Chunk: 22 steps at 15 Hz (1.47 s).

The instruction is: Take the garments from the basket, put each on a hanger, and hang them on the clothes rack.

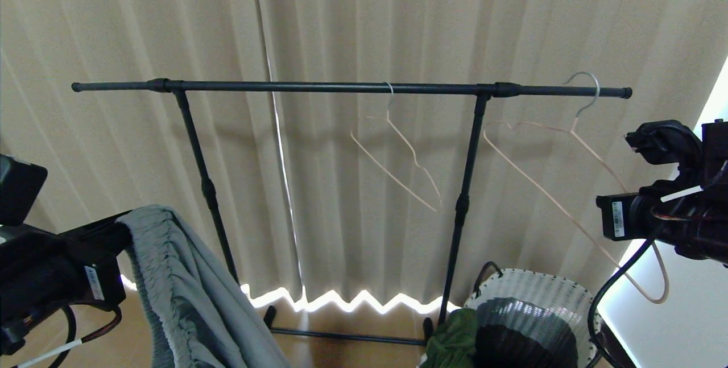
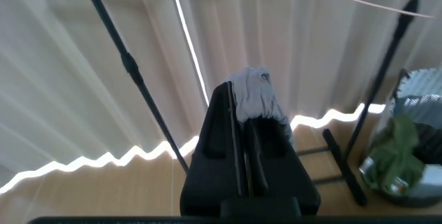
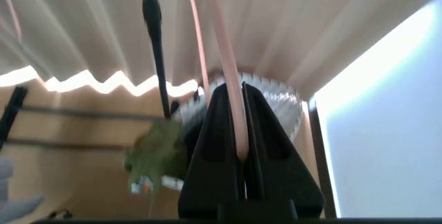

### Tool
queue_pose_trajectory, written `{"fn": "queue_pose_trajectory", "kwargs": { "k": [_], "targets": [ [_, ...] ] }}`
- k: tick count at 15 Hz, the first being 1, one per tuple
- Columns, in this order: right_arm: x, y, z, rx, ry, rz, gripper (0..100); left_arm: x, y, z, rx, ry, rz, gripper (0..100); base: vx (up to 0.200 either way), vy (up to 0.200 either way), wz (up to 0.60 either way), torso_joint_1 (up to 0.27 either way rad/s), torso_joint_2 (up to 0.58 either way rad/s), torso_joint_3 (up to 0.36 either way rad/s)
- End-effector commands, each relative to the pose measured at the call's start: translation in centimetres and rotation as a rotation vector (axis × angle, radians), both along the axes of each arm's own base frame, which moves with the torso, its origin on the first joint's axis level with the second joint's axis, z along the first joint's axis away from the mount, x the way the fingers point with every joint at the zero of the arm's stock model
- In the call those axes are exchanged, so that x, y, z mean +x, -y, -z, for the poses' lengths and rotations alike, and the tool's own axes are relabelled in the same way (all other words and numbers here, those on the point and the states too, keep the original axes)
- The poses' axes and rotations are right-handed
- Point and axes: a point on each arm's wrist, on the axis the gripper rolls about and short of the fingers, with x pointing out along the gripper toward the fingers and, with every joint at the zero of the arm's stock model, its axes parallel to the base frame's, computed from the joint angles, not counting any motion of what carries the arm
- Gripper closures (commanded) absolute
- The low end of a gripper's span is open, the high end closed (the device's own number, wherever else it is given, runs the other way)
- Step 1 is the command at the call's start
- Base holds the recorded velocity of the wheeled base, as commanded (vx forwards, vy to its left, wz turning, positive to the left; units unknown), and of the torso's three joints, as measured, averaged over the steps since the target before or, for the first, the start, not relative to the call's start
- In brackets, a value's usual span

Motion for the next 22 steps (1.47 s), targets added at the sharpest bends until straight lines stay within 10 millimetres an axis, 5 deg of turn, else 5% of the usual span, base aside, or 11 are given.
{"fn": "queue_pose_trajectory", "kwargs": {
  "k": [1, 4, 18, 22],
  "targets": [
    [-0.16, 0.02, 0.37, -0.002, -0.012, 0.000, 100, -0.05, -0.02, 0.01, -0.001, 0.001, 0.000, 100, -0.200, 0.000, 0.00, 0.002, 0.00, 0.002],
    [-0.25, 0.04, 0.50, -0.003, -0.017, 0.000, 100, -0.11, -0.03, 0.12, 0.001, -0.002, 0.000, 100, -0.200, 0.000, 0.00, -0.002, 0.00, 0.001],
    [-0.47, -0.16, 0.73, -0.004, -0.026, -0.012, 100, -0.18, -0.03, 0.11, -0.003, 0.000, 0.002, 100, 0.000, 0.000, 0.00, 0.000, 0.00, 0.000],
    [-0.65, -0.12, 0.98, -0.006, -0.033, -0.012, 100, -0.24, -0.07, 0.11, -0.003, 0.002, 0.001, 100, 0.000, 0.200, 0.00, -0.001, 0.00, 0.004]
  ]
}}
